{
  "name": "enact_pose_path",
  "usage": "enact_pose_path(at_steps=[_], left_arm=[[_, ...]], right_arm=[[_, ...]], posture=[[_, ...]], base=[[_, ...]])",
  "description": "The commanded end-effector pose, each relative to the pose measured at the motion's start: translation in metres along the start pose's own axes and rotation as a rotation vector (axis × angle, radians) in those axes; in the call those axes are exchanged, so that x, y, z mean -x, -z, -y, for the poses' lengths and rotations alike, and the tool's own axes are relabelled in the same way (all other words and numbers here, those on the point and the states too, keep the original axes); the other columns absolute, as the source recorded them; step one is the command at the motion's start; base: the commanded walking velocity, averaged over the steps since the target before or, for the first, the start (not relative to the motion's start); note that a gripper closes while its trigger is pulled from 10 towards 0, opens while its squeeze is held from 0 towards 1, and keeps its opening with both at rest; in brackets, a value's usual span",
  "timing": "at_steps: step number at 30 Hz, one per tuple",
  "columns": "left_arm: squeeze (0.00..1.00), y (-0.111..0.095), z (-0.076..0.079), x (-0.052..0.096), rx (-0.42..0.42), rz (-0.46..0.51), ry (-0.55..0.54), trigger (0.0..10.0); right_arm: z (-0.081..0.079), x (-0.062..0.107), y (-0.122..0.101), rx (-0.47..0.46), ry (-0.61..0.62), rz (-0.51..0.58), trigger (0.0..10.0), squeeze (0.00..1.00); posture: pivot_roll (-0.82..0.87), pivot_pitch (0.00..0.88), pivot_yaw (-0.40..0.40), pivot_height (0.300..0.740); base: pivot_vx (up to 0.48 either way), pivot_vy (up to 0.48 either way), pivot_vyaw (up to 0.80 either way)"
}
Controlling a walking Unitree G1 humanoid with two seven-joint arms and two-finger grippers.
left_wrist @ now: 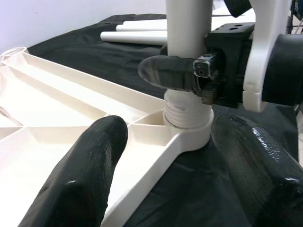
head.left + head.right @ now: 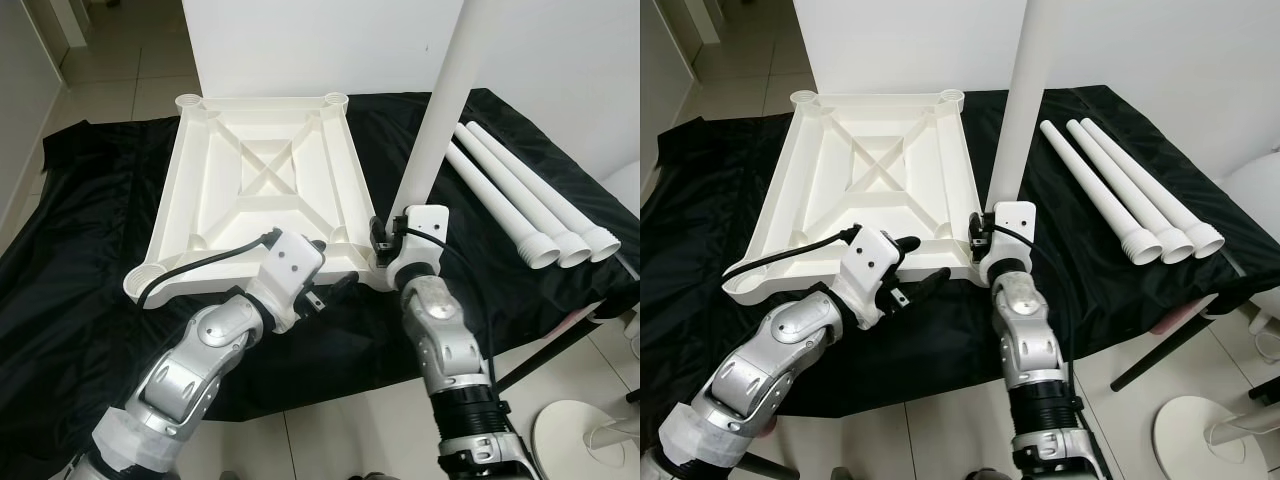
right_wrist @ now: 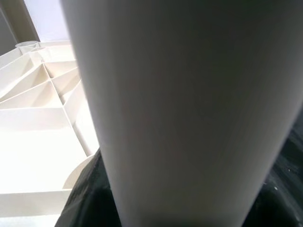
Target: Building children table
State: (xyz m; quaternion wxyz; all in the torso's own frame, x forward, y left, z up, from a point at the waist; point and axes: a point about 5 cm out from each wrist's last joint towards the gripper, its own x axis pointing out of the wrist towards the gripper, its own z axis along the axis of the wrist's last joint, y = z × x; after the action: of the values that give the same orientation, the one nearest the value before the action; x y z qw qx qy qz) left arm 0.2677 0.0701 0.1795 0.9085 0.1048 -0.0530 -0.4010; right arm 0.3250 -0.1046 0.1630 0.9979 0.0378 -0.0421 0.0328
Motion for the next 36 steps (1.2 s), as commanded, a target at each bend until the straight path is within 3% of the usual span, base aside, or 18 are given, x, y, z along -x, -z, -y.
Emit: enact_pose_path(at_steps=[1,3,4,13,14,15,16,18,22,24,29,33,34,35,36], left_arm=[[0.0,0.002,-0.001,0.002,-0.015,-0.006,0.065,10.0],[0.0,0.002,0.0,0.002,-0.006,-0.008,0.083,10.0],[0.0,0.002,0.0,0.003,-0.014,-0.005,0.091,10.0],[0.0,0.002,0.003,0.003,-0.002,0.002,0.117,10.0],[0.0,0.002,0.004,0.003,-0.006,0.003,0.118,10.0],[0.0,0.002,0.004,0.003,-0.006,0.003,0.118,10.0],[0.0,0.002,0.004,0.003,-0.009,0.004,0.12,10.0],[0.0,0.002,0.004,0.004,-0.002,0.003,0.122,10.0],[0.0,0.003,0.004,0.004,0.008,-0.001,0.124,10.0],[0.0,0.002,0.003,0.003,0.03,-0.005,0.123,10.0],[0.0,0.002,0.004,0.002,0.05,-0.013,0.128,10.0],[0.0,0.002,0.005,0.002,0.043,-0.013,0.133,10.0],[0.0,0.002,0.005,0.001,0.043,-0.013,0.132,10.0],[0.0,0.002,0.005,0.001,0.042,-0.012,0.131,10.0],[0.0,0.001,0.005,0.001,0.041,-0.011,0.13,10.0]], right_arm=[[-0.009,0.006,0.015,-0.054,-0.007,-0.072,10.0,0.0],[-0.007,0.008,0.013,-0.06,-0.005,-0.069,10.0,0.0],[-0.006,0.008,0.011,-0.068,-0.01,-0.061,10.0,1.0],[0.01,0.007,-0.001,-0.084,-0.104,-0.015,10.0,1.0],[0.013,0.007,-0.002,-0.068,-0.124,-0.013,10.0,0.93],[0.013,0.007,-0.002,-0.068,-0.124,-0.013,10.0,0.93],[0.021,0.005,-0.003,-0.026,-0.203,-0.015,10.0,0.0],[0.029,0.003,-0.005,0.028,-0.326,-0.02,10.0,0.0],[0.031,0.002,-0.005,0.079,-0.405,-0.025,10.0,0.0],[0.03,-0.001,-0.004,0.104,-0.512,-0.038,10.0,0.0],[0.025,-0.01,0.0,0.19,-0.645,-0.05,10.0,0.0],[0.024,-0.013,0.002,0.197,-0.678,-0.064,10.0,0.0],[0.025,-0.015,0.003,0.201,-0.689,-0.073,9.3,0.0],[0.026,-0.017,0.005,0.199,-0.699,-0.087,4.0,0.0],[0.027,-0.018,0.006,0.197,-0.705,-0.096,4.0,0.0]], posture=[[-0.03,0.056,0.005,0.74],[-0.03,0.056,0.005,0.74],[-0.04,0.054,0.005,0.74],[-0.04,0.051,0.006,0.74],[-0.04,0.05,0.004,0.74],[-0.04,0.05,0.004,0.74],[-0.04,0.049,0.004,0.74],[-0.04,0.049,0.005,0.74],[-0.04,0.048,0.006,0.74],[-0.05,0.047,0.009,0.74],[-0.04,0.047,0.015,0.74],[-0.04,0.048,0.016,0.74],[-0.04,0.047,0.017,0.74],[-0.04,0.048,0.017,0.74],[-0.04,0.048,0.017,0.74]], base=[[0.0,0.0,0.0],[0.0,0.0,0.0],[0.0,0.0,0.0],[0.0,0.0,0.0],[0.0,0.0,0.0],[0.0,0.0,0.0],[0.0,0.0,0.0],[0.0,0.0,0.0],[0.0,0.0,0.0],[0.0,0.0,0.0],[0.0,0.0,0.0],[0.0,0.0,0.0],[0.0,0.0,0.0],[0.0,0.0,0.0],[0.0,0.0,0.0]])
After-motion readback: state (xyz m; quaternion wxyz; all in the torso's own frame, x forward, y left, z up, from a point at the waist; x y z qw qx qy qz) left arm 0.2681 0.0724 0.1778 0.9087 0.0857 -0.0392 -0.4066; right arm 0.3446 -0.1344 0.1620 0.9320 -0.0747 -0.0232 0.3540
